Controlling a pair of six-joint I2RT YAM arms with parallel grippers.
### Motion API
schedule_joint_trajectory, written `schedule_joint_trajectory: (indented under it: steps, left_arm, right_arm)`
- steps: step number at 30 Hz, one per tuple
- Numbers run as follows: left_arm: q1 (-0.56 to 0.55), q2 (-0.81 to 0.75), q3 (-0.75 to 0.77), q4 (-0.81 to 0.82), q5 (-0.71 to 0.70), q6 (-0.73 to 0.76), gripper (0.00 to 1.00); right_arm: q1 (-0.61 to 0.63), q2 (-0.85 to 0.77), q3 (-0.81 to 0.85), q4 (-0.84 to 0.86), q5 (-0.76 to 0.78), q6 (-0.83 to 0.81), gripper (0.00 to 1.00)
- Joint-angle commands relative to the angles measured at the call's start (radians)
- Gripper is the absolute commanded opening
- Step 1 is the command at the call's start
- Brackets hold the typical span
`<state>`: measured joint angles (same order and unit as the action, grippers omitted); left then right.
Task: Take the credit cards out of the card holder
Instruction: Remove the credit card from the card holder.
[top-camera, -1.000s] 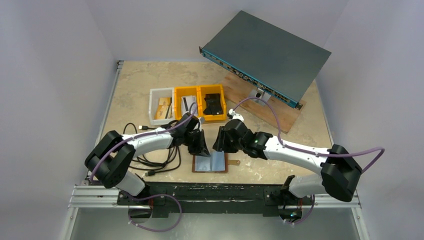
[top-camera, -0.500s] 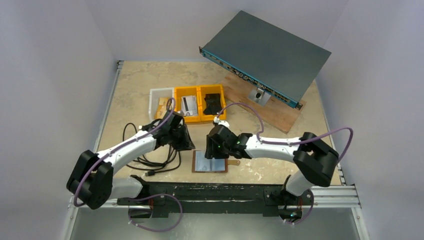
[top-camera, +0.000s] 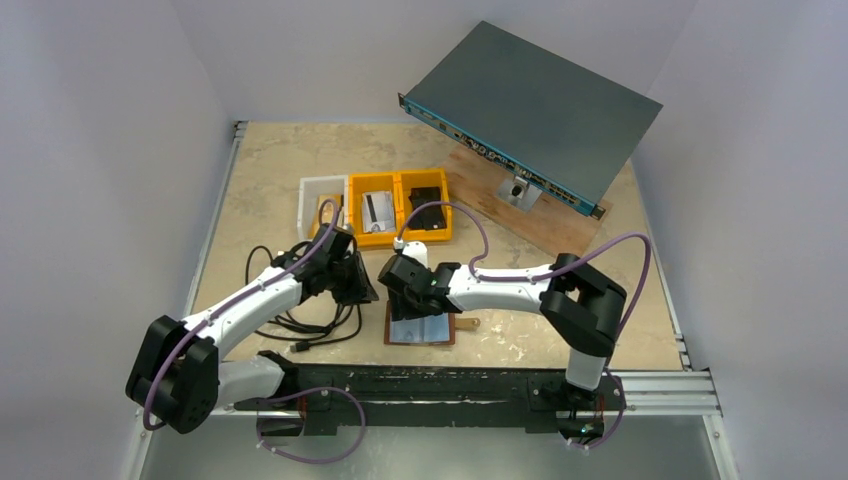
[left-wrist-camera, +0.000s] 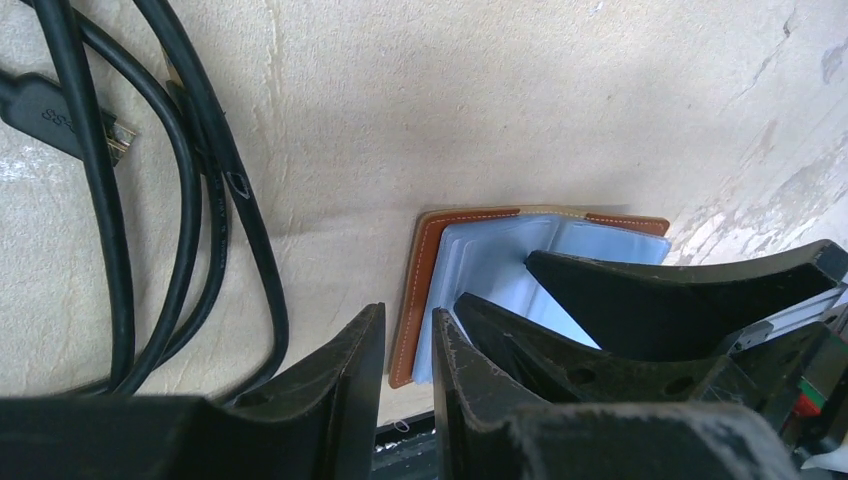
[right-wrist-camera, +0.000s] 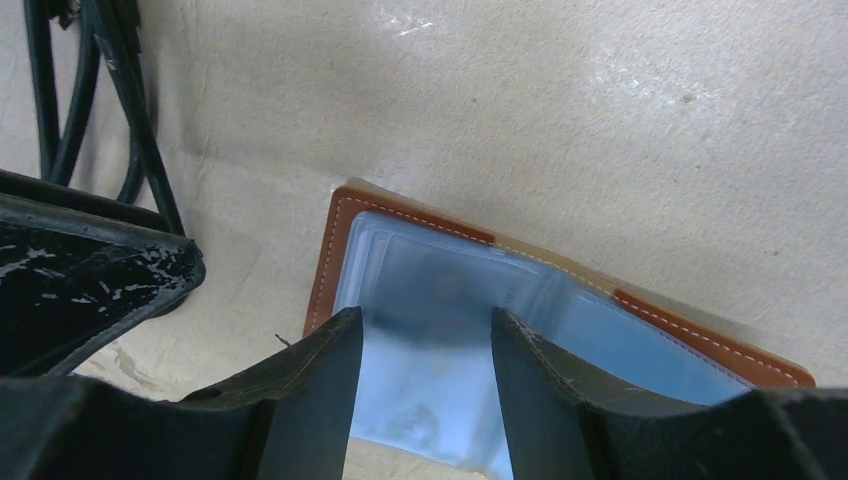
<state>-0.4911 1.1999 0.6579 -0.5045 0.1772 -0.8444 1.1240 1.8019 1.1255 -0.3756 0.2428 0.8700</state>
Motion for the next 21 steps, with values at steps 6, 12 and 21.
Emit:
schedule_joint_trajectory:
  steps: [6,12,21]
  left_arm:
    - [0.008,0.014,-0.006,0.038,0.040,0.029,0.23]
    - [0.009,0.035,0.002,0.057,0.088,0.048,0.23]
    - [-0.053,0.111,0.019,0.130,0.207,0.049,0.18]
  right_arm:
    - [0.012,0.037,0.025,-0.101,0.064,0.001,0.48]
    - [0.013,0.053,-0.020,-0.056,-0.015,0.018,0.34]
    - [0.003,-0.025,-0.114,0.085,-0.065,0.034,0.10]
